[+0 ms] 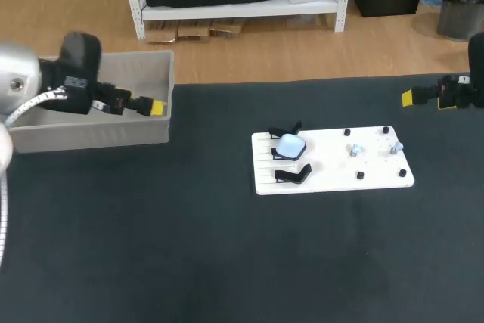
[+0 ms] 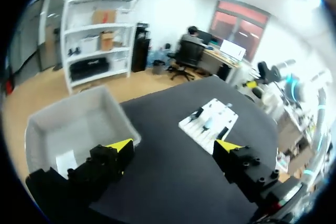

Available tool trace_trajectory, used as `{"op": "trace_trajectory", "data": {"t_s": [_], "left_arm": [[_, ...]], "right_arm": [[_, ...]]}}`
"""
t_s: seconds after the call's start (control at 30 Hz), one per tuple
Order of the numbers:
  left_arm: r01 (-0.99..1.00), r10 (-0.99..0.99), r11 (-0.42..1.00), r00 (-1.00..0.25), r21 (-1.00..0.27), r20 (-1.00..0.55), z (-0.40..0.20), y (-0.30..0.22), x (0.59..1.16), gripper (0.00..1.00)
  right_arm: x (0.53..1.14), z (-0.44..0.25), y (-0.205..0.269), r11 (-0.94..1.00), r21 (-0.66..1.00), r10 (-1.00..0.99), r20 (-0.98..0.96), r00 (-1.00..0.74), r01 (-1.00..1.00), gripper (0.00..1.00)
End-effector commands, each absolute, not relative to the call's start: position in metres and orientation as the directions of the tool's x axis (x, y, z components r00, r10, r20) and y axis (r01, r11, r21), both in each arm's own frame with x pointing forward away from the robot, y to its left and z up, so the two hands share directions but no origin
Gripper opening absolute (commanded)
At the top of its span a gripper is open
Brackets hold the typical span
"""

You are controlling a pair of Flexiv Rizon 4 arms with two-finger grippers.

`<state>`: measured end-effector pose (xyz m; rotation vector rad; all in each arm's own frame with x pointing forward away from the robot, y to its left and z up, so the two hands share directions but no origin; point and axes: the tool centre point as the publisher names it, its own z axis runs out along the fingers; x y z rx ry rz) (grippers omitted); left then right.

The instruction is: Pick up each earbud case from the left stands, insert the matching earbuds, close the lid, and place the case in the box.

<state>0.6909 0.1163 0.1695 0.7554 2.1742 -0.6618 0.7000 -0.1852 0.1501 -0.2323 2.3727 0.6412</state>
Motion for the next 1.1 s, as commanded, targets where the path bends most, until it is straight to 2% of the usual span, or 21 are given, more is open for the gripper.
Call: {"op": "trace_trajectory", "data": {"t_s": [0.03, 0.2, 0.27, 0.43, 0.67, 1.1], "left_arm": [[0.881, 0.402, 0.42, -0.395, -0.216, -0.826, 0.165, 0.099, 0.697, 1.0], [0.952, 0.477, 0.266, -0.269, -0.154, -0.837, 0.159, 0.072, 0.695, 1.0], [0.954, 0.484, 0.264, -0.26, -0.144, -0.835, 0.154, 0.062, 0.699, 1.0], [0.987, 0.518, 0.128, -0.149, -0.095, -0.843, 0.144, 0.04, 0.698, 1.0], [1.0, 0.524, 0.009, -0.014, -0.011, -0.852, 0.132, 0.013, 0.694, 1.0], [0.989, 0.516, -0.132, 0.009, -0.07, -0.857, 0.095, -0.017, 0.675, 1.0]], "right_arm": [[0.7, 0.15, -0.186, 0.863, 0.387, 0.0, -0.642, -0.766, -0.325, 1.0], [0.7, 0.15, -0.186, 0.863, 0.387, 0.0, -0.642, -0.766, -0.325, 1.0], [0.7, 0.15, -0.186, 0.863, 0.387, 0.0, -0.642, -0.766, -0.325, 1.0], [0.7, 0.15, -0.186, 0.863, 0.387, 0.0, -0.642, -0.766, -0.325, 1.0], [0.7, 0.15, -0.186, 0.863, 0.387, 0.0, -0.642, -0.766, -0.325, 1.0], [0.7, 0.15, -0.186, 0.863, 0.387, 0.0, -0.642, -0.766, -0.325, 1.0]]}}
